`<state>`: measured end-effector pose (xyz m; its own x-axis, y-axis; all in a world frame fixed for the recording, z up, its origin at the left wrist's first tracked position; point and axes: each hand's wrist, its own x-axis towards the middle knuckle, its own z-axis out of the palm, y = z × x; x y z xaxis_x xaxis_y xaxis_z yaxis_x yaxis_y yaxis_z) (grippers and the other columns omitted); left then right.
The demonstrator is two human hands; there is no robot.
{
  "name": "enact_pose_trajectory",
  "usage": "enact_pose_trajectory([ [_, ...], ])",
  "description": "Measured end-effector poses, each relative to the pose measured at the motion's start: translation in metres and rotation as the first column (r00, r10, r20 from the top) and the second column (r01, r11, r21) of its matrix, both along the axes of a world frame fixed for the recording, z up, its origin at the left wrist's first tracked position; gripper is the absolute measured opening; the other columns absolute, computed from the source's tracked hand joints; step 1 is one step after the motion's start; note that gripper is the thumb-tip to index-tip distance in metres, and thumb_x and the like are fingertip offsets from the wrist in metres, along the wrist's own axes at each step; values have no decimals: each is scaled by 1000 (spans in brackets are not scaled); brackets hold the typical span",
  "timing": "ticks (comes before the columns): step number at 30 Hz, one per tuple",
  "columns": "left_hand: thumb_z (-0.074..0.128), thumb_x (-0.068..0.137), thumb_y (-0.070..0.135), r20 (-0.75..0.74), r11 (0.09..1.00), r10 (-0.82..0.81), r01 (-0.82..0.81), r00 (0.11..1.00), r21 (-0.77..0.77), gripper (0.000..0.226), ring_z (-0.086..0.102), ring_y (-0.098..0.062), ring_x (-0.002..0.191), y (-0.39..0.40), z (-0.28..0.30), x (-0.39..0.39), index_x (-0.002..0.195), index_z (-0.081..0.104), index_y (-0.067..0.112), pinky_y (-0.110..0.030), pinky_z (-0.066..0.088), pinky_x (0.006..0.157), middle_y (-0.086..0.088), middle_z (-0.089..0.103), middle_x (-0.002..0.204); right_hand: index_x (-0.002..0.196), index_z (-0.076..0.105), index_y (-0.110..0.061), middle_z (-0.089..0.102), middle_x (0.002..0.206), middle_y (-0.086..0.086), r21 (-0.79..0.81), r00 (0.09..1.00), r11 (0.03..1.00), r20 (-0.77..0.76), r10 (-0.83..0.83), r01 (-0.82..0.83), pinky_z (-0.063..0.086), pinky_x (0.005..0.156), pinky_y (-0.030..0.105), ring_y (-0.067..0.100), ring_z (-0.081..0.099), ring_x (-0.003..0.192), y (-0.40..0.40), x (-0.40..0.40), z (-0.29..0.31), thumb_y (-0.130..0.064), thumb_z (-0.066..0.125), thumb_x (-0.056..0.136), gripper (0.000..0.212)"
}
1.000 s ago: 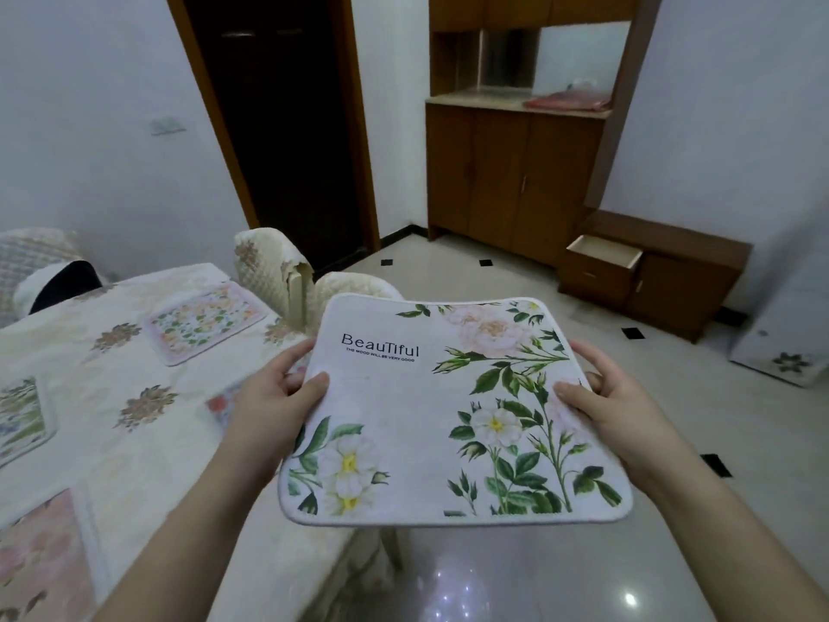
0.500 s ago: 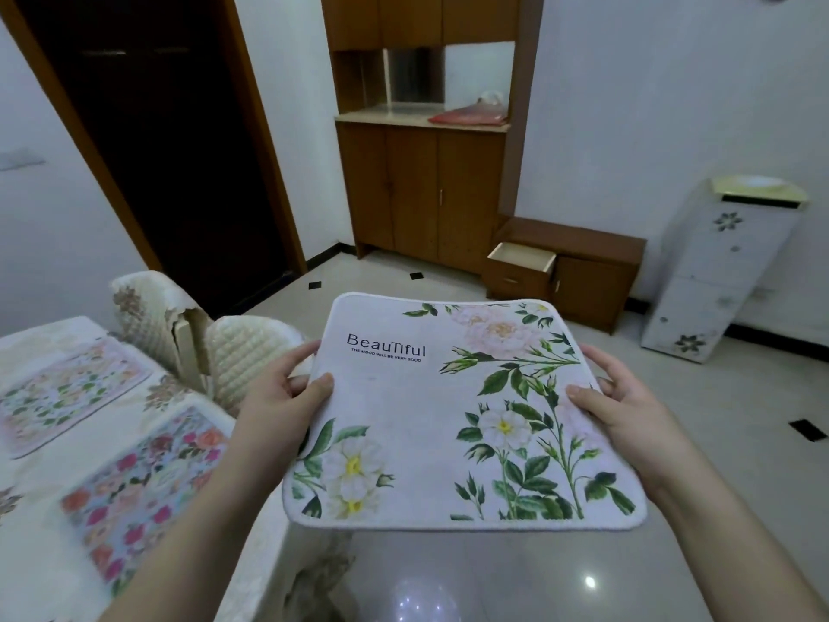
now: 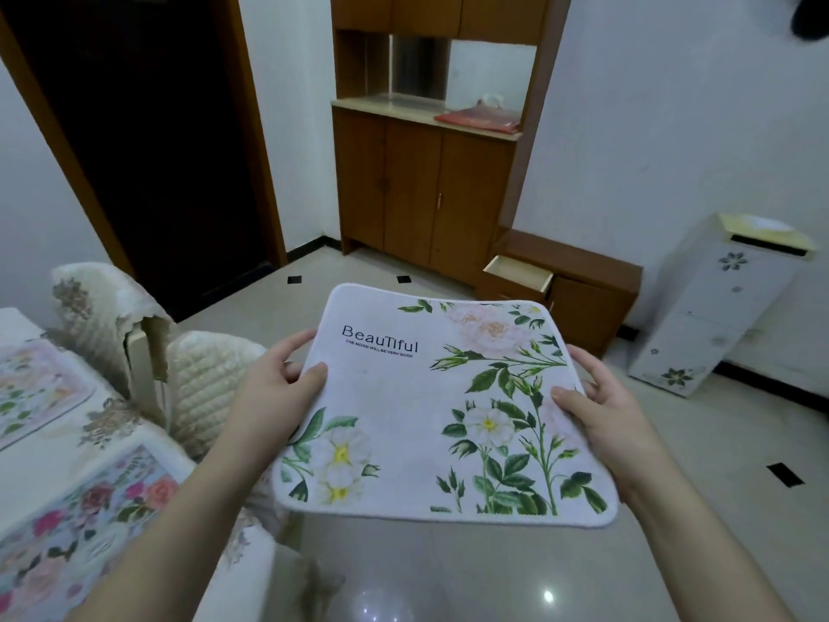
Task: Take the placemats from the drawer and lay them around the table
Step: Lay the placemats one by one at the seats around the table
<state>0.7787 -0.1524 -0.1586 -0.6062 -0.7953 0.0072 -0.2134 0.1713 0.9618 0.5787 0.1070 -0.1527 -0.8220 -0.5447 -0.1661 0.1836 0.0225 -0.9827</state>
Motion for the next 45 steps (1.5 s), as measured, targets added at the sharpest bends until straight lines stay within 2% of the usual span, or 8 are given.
enact_pose_trajectory([
  [3,61,92,20,9,1000,-22,22,1000,-9,40,72,-39,75,-29,1,-17,124,58,44,-55,59,72,-8,76,79,138,45,-32,76,102,4,2,1000,1000,2,-12,12,59,72,54,37,73,88,-24,-16,3,-5,54,98,49],
  [6,59,95,17,29,999,-28,29,999,-33,43,74,-27,70,-45,3,-35,133,55,37,-48,61,71,0,77,80,140,44,-31,76,102,4,22,1000,1000,-17,-20,20,58,74,55,36,73,88,-40,-34,7,-5,54,98,51],
  [14,58,96,15,27,1000,-4,4,1000,8,43,75,-29,72,-79,-3,-99,134,55,35,-49,61,73,-2,78,81,138,45,-28,77,95,0,37,999,999,-37,12,-11,59,51,37,33,75,79,-80,-103,8,-3,53,98,48],
  [20,58,96,9,12,997,58,-58,998,42,41,73,-20,63,-91,2,-178,133,58,27,-28,57,54,-4,77,76,138,46,-29,76,98,-1,49,998,998,-45,42,-40,59,53,36,30,75,79,-104,-190,3,-6,54,98,46],
  [24,57,97,12,5,995,88,-88,996,46,41,74,-19,62,-98,16,-232,133,56,30,-23,54,48,-2,77,78,141,45,-29,75,106,0,30,997,998,-45,58,-57,60,66,45,29,75,85,-122,-255,8,-7,56,97,50],
  [32,58,97,14,1,986,157,-157,988,62,42,75,-30,71,-137,23,-286,134,55,33,-40,60,65,-7,78,83,142,43,-31,72,114,6,31,980,980,10,197,-197,60,57,40,30,75,83,-182,-334,15,-8,56,98,51],
  [39,57,98,14,-38,963,267,-265,963,54,39,76,-27,71,-204,31,-293,132,56,33,-37,60,63,-3,78,84,142,43,-28,75,105,2,34,954,953,8,300,-300,60,57,38,29,75,83,-285,-363,17,-6,55,98,51],
  [45,58,98,16,-56,939,343,-341,938,45,37,76,-28,74,-293,32,-287,130,58,35,-49,60,72,-3,78,88,140,43,-30,73,105,4,34,925,924,4,380,-380,60,55,37,30,75,83,-391,-368,20,-9,56,98,48],
])
